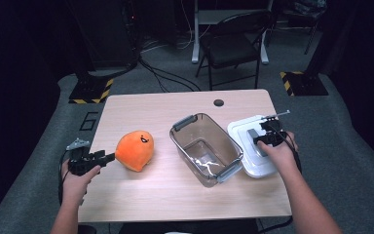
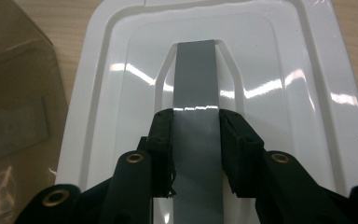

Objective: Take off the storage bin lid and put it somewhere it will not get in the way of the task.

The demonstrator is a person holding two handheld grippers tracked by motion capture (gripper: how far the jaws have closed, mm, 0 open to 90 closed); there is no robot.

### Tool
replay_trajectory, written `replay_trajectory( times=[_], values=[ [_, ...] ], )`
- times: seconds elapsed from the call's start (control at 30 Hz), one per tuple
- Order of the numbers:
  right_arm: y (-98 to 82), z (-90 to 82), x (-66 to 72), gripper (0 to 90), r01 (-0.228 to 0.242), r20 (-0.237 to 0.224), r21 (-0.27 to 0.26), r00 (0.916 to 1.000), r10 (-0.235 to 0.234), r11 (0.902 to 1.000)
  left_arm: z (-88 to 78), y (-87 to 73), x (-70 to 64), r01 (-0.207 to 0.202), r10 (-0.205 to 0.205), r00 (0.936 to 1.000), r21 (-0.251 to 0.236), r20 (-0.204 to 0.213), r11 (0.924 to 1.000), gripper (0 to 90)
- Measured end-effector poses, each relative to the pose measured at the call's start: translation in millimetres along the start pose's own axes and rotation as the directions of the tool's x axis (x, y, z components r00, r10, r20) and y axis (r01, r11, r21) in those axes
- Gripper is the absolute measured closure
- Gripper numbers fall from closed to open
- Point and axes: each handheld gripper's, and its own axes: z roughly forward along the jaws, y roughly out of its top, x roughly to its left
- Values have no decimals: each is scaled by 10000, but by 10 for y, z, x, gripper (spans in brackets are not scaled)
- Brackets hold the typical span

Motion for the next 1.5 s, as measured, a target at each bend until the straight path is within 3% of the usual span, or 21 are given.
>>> replay_trajectory(
  times=[0.8,1.13,1.2,1.5],
  values=[
    [-250,282,-42,665,-209,167,454,9997,202,9988,13,-10,0,16,-16,10000,28,-18,10000,449],
    [-322,355,-41,664,-246,223,569,9995,234,9981,14,-13,4,20,-20,10000,77,-19,10000,449],
    [-333,369,-50,665,-42,292,494,9996,28,9988,16,-14,4,29,-29,10000,65,-31,10000,449],
    [-370,382,-61,664,-252,266,561,9994,238,9981,14,-12,3,22,-22,10000,73,-28,10000,449]
  ],
)
